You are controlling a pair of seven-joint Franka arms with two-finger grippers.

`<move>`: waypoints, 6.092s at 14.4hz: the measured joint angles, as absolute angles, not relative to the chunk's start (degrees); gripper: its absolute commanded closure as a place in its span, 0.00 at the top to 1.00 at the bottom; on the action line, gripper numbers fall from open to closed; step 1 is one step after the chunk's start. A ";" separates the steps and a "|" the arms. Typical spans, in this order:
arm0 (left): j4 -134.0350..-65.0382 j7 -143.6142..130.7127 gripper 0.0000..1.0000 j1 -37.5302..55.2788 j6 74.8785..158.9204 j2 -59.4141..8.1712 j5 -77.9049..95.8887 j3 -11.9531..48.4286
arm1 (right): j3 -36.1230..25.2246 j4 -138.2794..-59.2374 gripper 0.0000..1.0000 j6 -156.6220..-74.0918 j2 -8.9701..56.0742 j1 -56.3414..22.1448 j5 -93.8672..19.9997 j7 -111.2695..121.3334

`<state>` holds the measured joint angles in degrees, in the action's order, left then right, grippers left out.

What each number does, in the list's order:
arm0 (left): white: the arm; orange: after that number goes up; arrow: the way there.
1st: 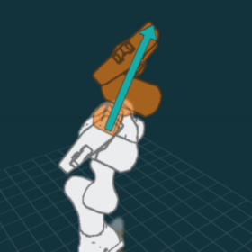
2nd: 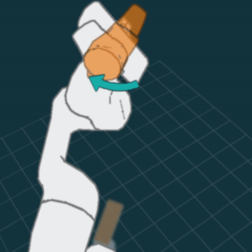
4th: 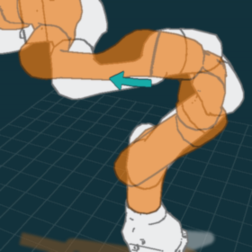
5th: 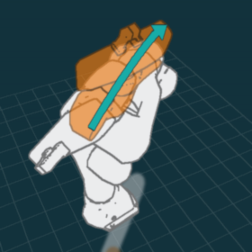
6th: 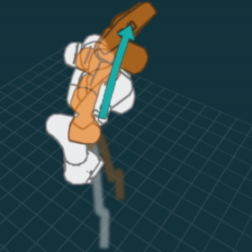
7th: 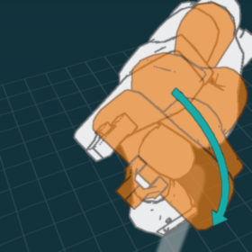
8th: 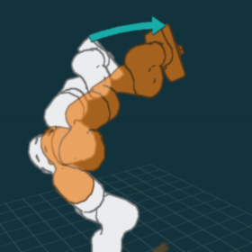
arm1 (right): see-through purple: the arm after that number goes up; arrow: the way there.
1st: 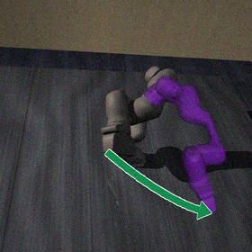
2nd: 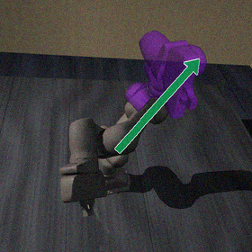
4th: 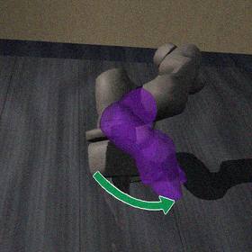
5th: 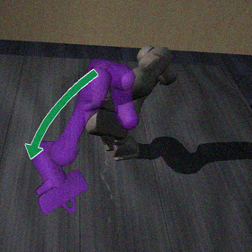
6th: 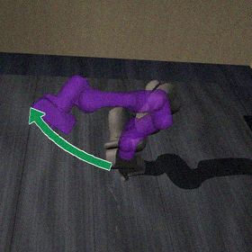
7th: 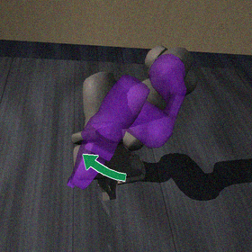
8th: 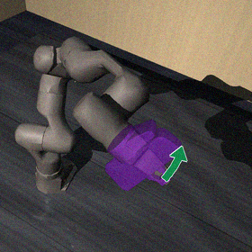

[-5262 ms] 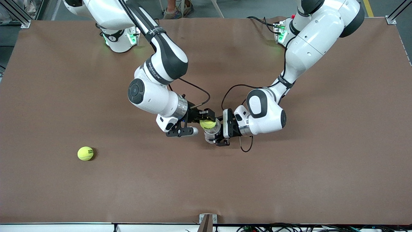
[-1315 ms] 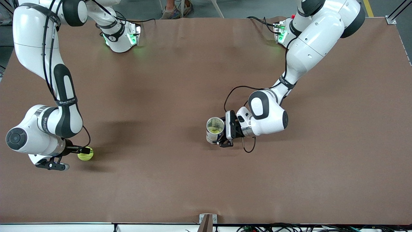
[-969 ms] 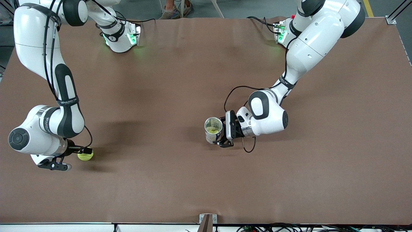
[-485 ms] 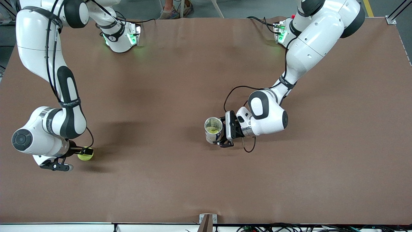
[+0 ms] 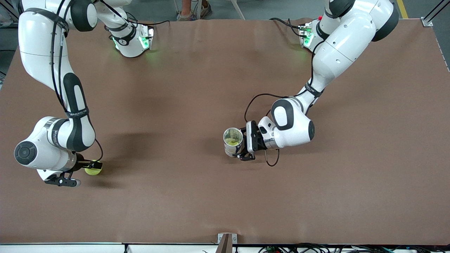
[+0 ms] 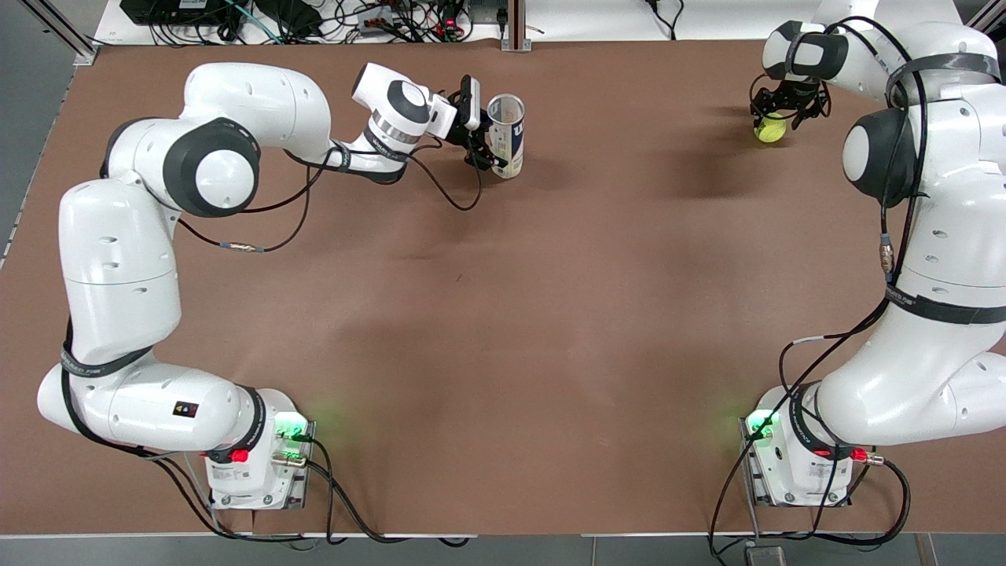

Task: Insert tennis ball vertically with right arm
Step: 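Grasp the second tennis ball with the right gripper, then carry the second ball over the can held by the left gripper, then drop the ball into the can and open the right gripper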

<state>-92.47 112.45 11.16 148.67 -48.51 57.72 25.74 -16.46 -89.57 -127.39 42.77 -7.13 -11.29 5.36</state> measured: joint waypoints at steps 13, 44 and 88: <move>-92.61 112.46 0.86 11.16 148.67 -48.54 57.72 25.59 | -16.19 -89.44 0.54 -128.88 43.58 -7.15 -11.28 5.39; -92.86 112.30 0.86 11.21 148.67 -48.67 57.72 25.45 | -12.26 -82.00 0.30 -124.89 28.33 -42.90 -35.08 -38.10; -94.75 111.17 1.00 10.93 143.76 -48.68 54.60 16.85 | -37.42 -77.18 1.00 -93.24 22.97 -44.14 -23.64 -22.02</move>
